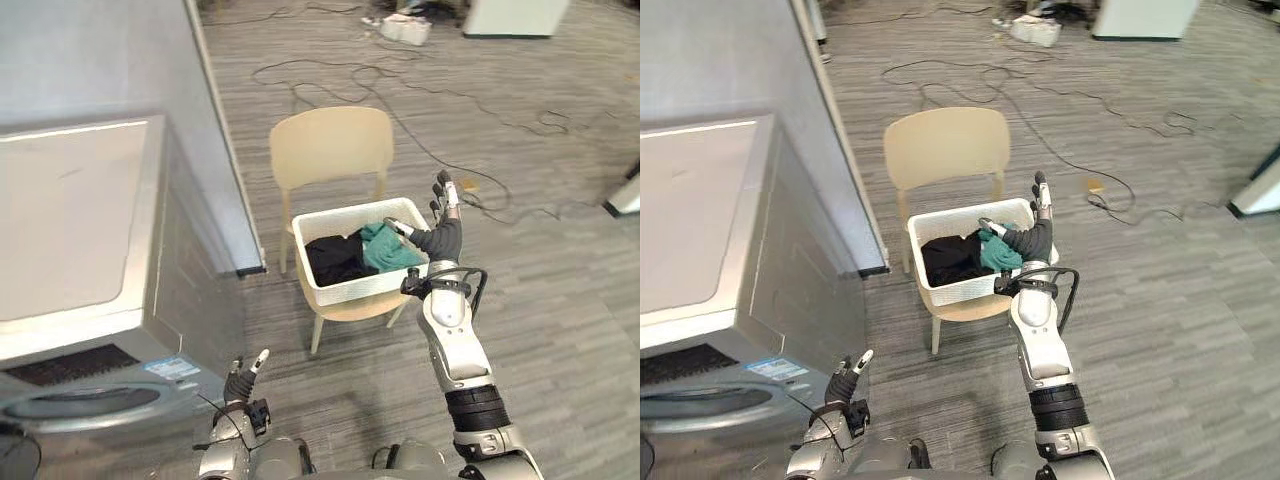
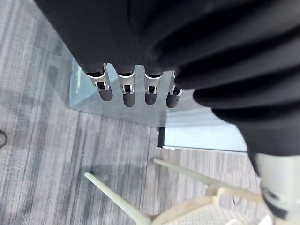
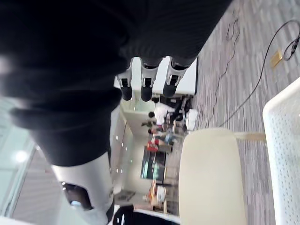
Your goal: Pick up the laundry basket with both hands and put the clothes into the washing machine.
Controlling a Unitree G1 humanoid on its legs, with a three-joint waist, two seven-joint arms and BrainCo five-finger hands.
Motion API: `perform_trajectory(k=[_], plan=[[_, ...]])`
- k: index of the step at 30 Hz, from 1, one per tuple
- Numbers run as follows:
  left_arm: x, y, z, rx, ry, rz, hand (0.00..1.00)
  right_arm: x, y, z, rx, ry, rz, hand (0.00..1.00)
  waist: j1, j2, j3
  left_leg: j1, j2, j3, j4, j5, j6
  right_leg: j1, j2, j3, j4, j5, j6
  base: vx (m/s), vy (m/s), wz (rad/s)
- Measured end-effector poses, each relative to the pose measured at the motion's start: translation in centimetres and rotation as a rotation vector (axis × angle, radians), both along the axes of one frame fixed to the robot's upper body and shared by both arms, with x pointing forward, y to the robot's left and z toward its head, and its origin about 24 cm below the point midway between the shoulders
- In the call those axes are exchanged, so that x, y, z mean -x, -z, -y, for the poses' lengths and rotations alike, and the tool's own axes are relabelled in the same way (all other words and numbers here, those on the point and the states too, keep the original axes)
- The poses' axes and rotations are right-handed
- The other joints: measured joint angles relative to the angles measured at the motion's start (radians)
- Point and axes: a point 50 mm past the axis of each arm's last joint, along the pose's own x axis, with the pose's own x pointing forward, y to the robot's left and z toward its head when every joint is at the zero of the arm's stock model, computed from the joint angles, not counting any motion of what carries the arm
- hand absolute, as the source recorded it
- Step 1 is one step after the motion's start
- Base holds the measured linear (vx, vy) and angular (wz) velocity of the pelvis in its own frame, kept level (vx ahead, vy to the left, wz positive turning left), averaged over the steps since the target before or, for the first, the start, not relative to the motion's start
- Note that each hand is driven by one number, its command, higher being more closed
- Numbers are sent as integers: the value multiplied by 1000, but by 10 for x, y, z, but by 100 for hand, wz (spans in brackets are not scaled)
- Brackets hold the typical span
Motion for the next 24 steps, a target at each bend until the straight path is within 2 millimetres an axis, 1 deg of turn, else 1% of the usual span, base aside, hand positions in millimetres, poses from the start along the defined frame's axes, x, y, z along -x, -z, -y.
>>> perform_trajectory(k=[1, 2, 3, 4, 5, 6, 7, 8, 9, 10, 11, 12, 13, 14, 15, 16, 17, 18, 19, 20, 21, 22, 24], plan=[[8, 4, -4, -9, -4, -27, 0, 1, 2, 0, 20, -1, -12, 0, 2, -7, -5, 8, 7, -30, 3, -6, -27, 1, -4, 42, -86, 41, 13, 203, -312, 76], [11, 5, -6, -14, -8, -35, 0, 1, 3, -1, 25, -2, -15, 0, 3, -15, -9, 9, 8, -40, 4, -6, -41, 5, -8, 50, -114, 68, 21, 217, -385, 76], [15, 6, -12, -30, -10, -48, 0, 2, 5, -1, 47, -6, -29, 0, 4, -41, -24, 10, 7, -62, 4, -9, -71, 7, -13, 40, -172, 147, 77, 230, -471, 67], [19, 8, -17, -41, -20, -62, 0, 2, 7, -1, 84, -8, -37, 0, 10, -57, -38, 6, 20, -82, 18, -18, -105, 12, -4, 15, -201, 176, 100, 278, -580, 55], [22, 11, -12, -21, -29, -79, 0, 1, 7, 1, 116, -8, -38, 0, 23, -9, -46, 0, 77, -107, 28, -14, -131, 27, 47, -16, -204, 183, 78, 231, -471, 25], [25, 12, -9, -9, -35, -83, 0, 1, 7, 3, 138, -6, -38, 0, 27, 8, -52, -1, 105, -117, 20, -4, -150, 41, 76, -32, -220, 180, 66, 178, -331, 14], [29, 14, -6, 6, -47, -91, 0, 1, 6, 3, 148, -6, -35, 0, 26, 24, -61, -1, 135, -124, 2, 12, -172, 54, 108, -62, -237, 167, 43, 207, -347, 51], [28, 15, 2, 44, -77, -88, 0, 1, 5, 9, 167, 10, -34, 0, 23, 29, -64, -19, 174, -113, -5, 64, -161, 76, 140, -119, -244, 148, 11, 191, -340, 70], [26, 14, 5, 54, -77, -82, 0, 0, 5, 15, 176, 29, -35, 0, 23, 24, -60, -29, 186, -95, 6, 85, -136, 90, 146, -141, -255, 144, 4, 199, -389, 90], [22, 13, 10, 69, -73, -70, 0, 0, 3, 25, 205, 61, -33, 0, 26, 12, -52, -43, 211, -25, 46, 127, -73, 131, 154, -179, -278, 140, -8, 139, -307, 78], [22, 13, 12, 81, -66, -67, 0, -2, 1, 30, 241, 81, -31, 0, 26, 11, -47, -47, 246, 67, 97, 159, -27, 180, 167, -203, -309, 144, -16, 136, -282, 66], [23, 13, 12, 83, -64, -65, 0, -4, 0, 31, 253, 83, -30, 0, 25, 11, -47, -49, 262, 100, 126, 174, -18, 204, 173, -207, -327, 145, -24, 143, -214, 41], [24, 13, 12, 84, -63, -60, 0, -10, -4, 32, 270, 85, -28, 0, 31, 1, -35, -69, 267, 115, 169, 166, -28, 245, 174, -215, -361, 145, -32, 125, -110, 24], [22, 11, 12, 90, -58, -47, 0, -15, -9, 35, 308, 99, -27, 0, 31, 11, -33, -96, 253, 118, 194, 151, -45, 262, 170, -228, -381, 145, -33, 114, -62, 21], [21, 10, 12, 94, -52, -38, 0, -18, -9, 38, 322, 107, -30, 0, 31, 12, -31, -108, 234, 124, 181, 151, -44, 262, 165, -231, -383, 145, -33, 73, 29, 17], [20, 9, 12, 93, -50, -33, 0, -23, -6, 41, 343, 115, -60, 0, 32, 16, -29, -116, 186, 131, 90, 169, -50, 259, 154, -238, -385, 147, -30, 46, 58, 13], [20, 9, 12, 93, -50, -30, 0, -25, -3, 43, 354, 119, -83, 0, 33, 27, -29, -119, 172, 145, 44, 194, -46, 260, 161, -243, -392, 149, -26, 75, 89, 26], [17, 7, 10, 86, -46, -21, 0, -27, 9, 46, 369, 111, -151, 0, 39, 22, -30, -101, 155, 145, -8, 187, -50, 262, 158, -258, -417, 159, -11, 122, 98, 44], [11, 4, 7, 73, -33, -1, 0, -29, 18, 48, 387, 97, -207, 0, 45, 1, -15, -99, 130, 137, -62, 189, -53, 259, 153, -280, -439, 165, -2, 107, 82, 54], [7, 2, 5, 68, -22, 7, 0, -29, 23, 47, 402, 90, -233, 0, 49, -11, -3, -102, 119, 130, -81, 192, -57, 259, 149, -294, -446, 167, 0, 100, 80, 58], [4, 1, 4, 56, 5, 13, 0, -30, 33, 45, 420, 66, -287, 0, 55, -25, 13, -107, 103, 116, -98, 199, -57, 259, 140, -316, -447, 169, 2, 68, 59, 61], [6, 2, 6, 50, 27, 2, 0, -30, 39, 41, 435, 44, -321, 0, 57, -27, 14, -121, 88, 95, -100, 201, -53, 262, 134, -335, -447, 172, 8, 88, 74, 58], [6, 1, 7, 56, 43, 6, 0, -31, 40, 39, 453, 30, -328, 0, 65, -28, 19, -128, 69, 82, -116, 209, -42, 261, 122, -358, -447, 174, 10, 76, 57, 43]])
